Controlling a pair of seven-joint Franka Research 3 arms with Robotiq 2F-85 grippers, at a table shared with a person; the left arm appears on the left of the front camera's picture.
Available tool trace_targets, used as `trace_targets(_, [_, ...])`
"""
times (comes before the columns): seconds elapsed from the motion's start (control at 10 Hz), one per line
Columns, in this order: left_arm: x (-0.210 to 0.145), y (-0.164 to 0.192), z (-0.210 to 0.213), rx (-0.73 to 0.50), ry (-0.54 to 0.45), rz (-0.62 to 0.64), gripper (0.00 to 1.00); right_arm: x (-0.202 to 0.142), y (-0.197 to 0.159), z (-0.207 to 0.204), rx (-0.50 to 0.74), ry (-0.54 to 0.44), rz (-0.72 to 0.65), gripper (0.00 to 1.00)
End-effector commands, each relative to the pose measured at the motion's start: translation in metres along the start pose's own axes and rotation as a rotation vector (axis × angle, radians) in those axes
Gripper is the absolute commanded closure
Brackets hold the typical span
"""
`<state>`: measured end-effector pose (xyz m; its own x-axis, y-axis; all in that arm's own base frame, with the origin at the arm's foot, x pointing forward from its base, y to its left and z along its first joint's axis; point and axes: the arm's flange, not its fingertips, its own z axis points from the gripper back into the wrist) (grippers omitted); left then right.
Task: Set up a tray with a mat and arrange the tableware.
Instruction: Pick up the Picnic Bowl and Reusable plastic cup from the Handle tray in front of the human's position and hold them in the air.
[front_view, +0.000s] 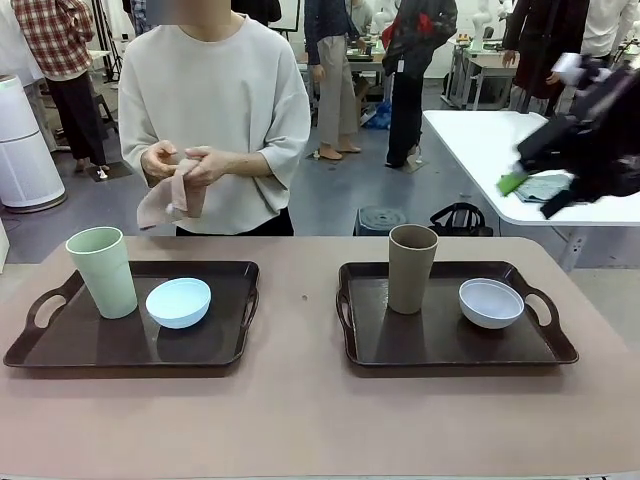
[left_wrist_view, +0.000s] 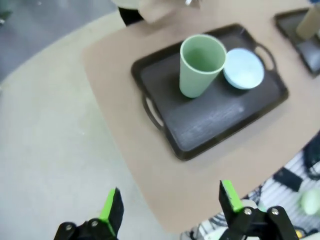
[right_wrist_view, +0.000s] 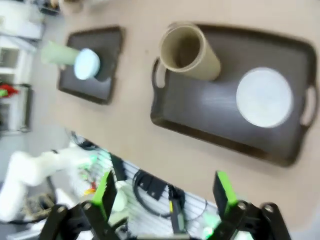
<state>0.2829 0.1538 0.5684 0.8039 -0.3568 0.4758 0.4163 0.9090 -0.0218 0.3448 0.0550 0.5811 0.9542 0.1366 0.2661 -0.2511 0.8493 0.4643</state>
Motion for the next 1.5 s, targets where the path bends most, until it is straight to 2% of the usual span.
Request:
trace_targets(0.0, [0.004, 0.005, -0.017, 0.037, -0.017, -0.162, 0.00, 0.014, 0.040, -0.031, -0.026, 0.005, 0.168, 0.00])
trace_targets(0.2, [0.002, 0.006, -0.032, 0.079, -0.044, -0.232, 0.00, 0.029, 0.077, -0.075, -0.034, 0.072, 0.303, 0.00])
trace_targets(0.3, [-0.002, 0.003, -0.037, 0.126, -0.025, -0.261, 0.00, 0.034, 0.088, -0.096, -0.056, 0.107, 0.315, 0.00])
trace_targets(0.4, [-0.002, 0.003, -0.038, 0.122, -0.029, -0.247, 0.00, 0.038, 0.097, -0.113, -0.062, 0.135, 0.317, 0.00])
trace_targets(0.5, [-0.001, 0.001, -0.041, 0.100, -0.027, -0.181, 0.00, 0.036, 0.093, -0.112, -0.019, 0.166, 0.285, 0.00])
trace_targets(0.6, [0.006, 0.001, -0.034, 0.094, -0.020, -0.239, 0.00, 0.021, 0.101, -0.107, -0.039, 0.117, 0.313, 0.00])
trace_targets(1.0, [0.004, 0.002, -0.035, 0.095, -0.028, -0.232, 0.00, 0.027, 0.101, -0.110, -0.028, 0.127, 0.314, 0.00])
trace_targets(1.1, [0.029, 0.004, -0.040, 0.037, -0.054, -0.356, 0.00, 0.025, 0.106, -0.112, -0.044, 0.116, 0.372, 0.00])
trace_targets(1.2, [0.054, 0.000, -0.043, -0.039, -0.081, -0.413, 0.00, 0.041, 0.129, -0.127, -0.067, 0.169, 0.466, 0.00])
trace_targets(1.3, [0.078, 0.001, -0.047, -0.105, -0.093, -0.535, 0.00, 0.066, 0.154, -0.146, -0.089, 0.229, 0.486, 0.00])
trace_targets(1.4, [0.085, 0.005, -0.048, -0.146, -0.099, -0.609, 0.00, 0.085, 0.176, -0.161, -0.102, 0.294, 0.459, 0.00])
